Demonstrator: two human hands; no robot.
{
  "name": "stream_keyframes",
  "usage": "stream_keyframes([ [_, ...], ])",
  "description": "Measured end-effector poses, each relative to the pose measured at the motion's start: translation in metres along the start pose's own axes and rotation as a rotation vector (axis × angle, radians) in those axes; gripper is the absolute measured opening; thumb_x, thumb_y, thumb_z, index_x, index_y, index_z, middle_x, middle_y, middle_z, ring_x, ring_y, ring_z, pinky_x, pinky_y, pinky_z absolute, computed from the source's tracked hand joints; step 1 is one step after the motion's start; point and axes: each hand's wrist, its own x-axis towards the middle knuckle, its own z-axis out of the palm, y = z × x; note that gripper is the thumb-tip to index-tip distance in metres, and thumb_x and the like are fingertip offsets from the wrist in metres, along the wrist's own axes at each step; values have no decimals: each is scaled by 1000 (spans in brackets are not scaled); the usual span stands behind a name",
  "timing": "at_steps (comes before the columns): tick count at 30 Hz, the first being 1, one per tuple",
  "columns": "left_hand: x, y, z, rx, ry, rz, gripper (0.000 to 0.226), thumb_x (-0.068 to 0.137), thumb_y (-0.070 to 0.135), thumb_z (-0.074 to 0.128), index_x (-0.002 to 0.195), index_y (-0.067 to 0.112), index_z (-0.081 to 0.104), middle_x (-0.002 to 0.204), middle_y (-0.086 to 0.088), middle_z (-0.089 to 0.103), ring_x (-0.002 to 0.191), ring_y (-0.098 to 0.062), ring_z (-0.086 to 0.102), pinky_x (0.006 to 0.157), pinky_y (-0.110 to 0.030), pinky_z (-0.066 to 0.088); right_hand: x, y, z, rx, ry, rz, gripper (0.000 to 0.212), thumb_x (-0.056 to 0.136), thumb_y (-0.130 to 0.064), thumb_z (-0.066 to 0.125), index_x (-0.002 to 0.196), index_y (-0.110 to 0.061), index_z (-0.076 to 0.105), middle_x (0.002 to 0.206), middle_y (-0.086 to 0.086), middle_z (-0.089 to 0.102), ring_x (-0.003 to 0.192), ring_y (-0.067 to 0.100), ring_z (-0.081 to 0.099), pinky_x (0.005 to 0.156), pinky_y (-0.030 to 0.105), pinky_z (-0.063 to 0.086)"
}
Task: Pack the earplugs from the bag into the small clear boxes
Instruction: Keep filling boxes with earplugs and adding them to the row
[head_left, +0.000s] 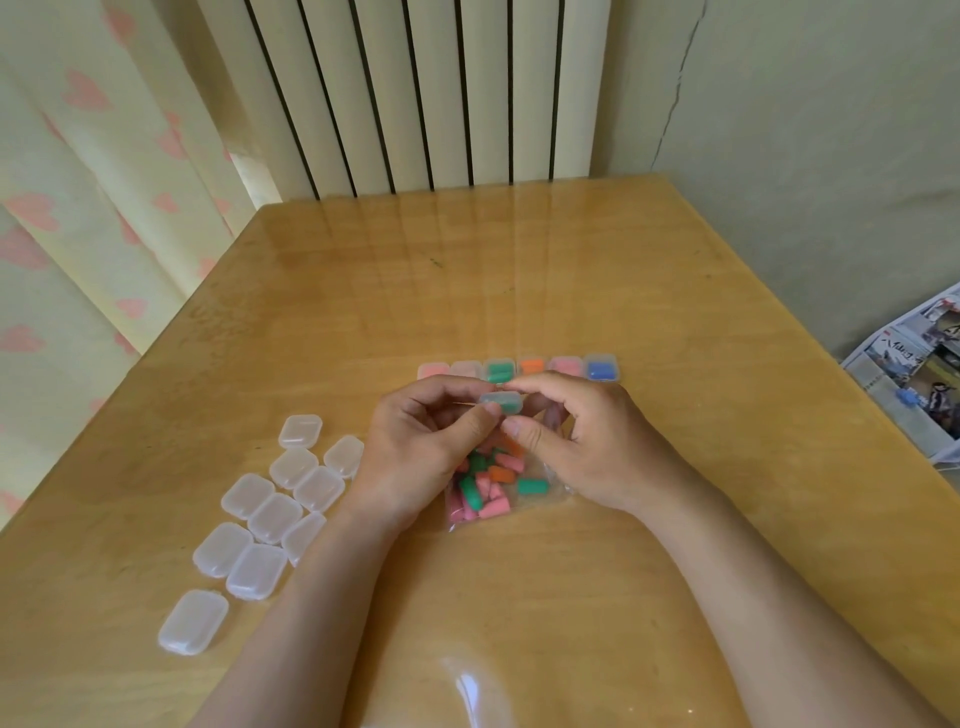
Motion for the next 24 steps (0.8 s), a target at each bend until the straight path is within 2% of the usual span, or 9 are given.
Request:
stream_keyframes([
  [2,4,-2,-8,125,64,65,12,86,-5,71,95,2,71,87,-3,77,76,-12,72,67,-22,58,0,0,3,-5,-73,86,46,92,-29,70,136,-23,59,89,-17,67,79,-3,62,72,12,49],
  [4,8,-4,-23,278,106,108,19,84,-7,72,94,9,70,96,0,75,85,-9,73,75,-18,56,0,0,5,-11,-106,125,51,92,-32,69,141,-26,55,87,-15,68,75,-6,61,71,11,48],
  [5,10,-5,-32,347,115,120,23,83,-6,72,94,14,69,99,1,74,88,-8,73,78,-18,56,1,0,5,-17,-111,140,51,93,-33,69,141,-26,55,85,-13,68,73,-5,61,71,13,48],
  [8,16,-9,-58,522,98,138,26,81,4,76,92,26,67,101,3,72,92,-9,72,84,-21,56,2,2,4,-74,-175,188,45,92,-39,67,135,-27,61,82,-9,68,75,3,62,75,30,54],
  [9,18,-11,-63,579,83,161,27,81,5,76,92,28,66,101,3,71,92,-10,72,86,-24,56,1,2,3,-91,-201,201,42,91,-41,67,131,-28,64,81,-10,67,75,3,62,75,30,54],
  [11,19,-14,-68,710,58,223,27,81,6,77,94,28,68,102,4,71,93,-12,69,88,-26,55,1,2,5,-96,-237,217,36,90,-44,66,123,-30,70,79,-12,67,73,1,60,70,25,52],
  [16,23,-18,-67,879,50,269,23,79,4,77,96,19,74,106,7,72,92,-5,62,82,-5,43,1,3,6,-70,-247,249,29,90,-40,68,118,-31,72,77,-8,69,67,-1,58,68,28,50],
  [24,29,-22,-69,965,-20,358,22,77,0,78,96,10,75,104,-2,71,88,-18,68,84,-32,57,1,2,6,-53,-244,253,25,90,-34,70,115,-32,74,69,-15,63,62,-3,54,61,19,43],
])
